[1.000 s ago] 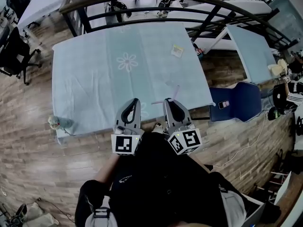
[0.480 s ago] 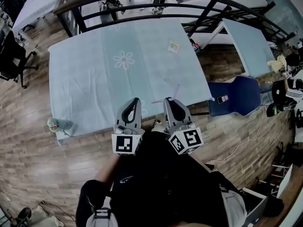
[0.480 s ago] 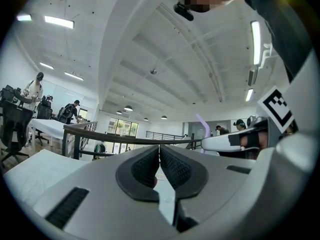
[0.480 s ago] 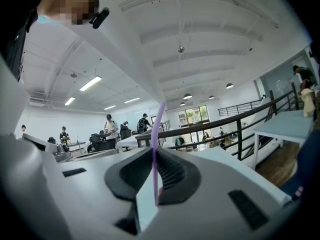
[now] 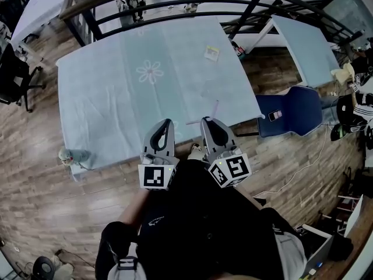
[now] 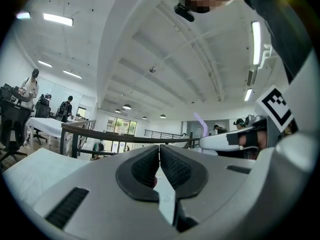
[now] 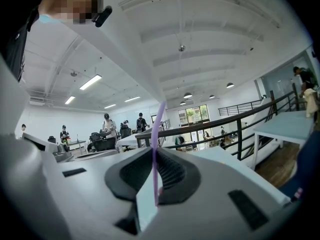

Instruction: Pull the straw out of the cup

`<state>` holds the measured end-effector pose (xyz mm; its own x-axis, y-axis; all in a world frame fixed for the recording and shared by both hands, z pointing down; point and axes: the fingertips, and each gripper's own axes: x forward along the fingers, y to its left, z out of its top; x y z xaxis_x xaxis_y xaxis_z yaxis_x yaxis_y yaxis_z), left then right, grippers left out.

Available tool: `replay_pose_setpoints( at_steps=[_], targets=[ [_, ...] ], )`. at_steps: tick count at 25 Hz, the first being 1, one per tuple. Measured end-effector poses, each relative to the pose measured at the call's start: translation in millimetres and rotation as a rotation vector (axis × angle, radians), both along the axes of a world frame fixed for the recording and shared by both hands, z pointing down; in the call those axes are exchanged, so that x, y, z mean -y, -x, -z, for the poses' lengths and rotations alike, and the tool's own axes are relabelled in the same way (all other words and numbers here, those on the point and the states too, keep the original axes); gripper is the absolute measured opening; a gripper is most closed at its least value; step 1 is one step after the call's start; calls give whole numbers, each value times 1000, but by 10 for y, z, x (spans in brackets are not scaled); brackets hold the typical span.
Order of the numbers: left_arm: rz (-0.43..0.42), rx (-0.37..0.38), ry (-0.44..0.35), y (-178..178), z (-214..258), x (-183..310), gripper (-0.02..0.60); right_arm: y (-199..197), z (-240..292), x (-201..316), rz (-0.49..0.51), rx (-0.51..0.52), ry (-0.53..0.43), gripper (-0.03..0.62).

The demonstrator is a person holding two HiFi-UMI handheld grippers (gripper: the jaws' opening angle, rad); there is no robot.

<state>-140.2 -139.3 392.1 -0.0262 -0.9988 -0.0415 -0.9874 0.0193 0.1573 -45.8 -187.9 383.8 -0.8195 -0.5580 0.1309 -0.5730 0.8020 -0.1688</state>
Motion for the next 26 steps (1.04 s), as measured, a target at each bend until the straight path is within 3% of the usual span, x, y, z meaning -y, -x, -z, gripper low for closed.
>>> replay_pose_setpoints(
  at_steps=[17,26],
  targets=[
    [-72,1,20,-227,-39,138,17,-138,-22,74,-26,-25,10,35],
    [-64,-10,21,-213,-58,171,17,-164,-65,103,-32,-28,18,35]
  ],
)
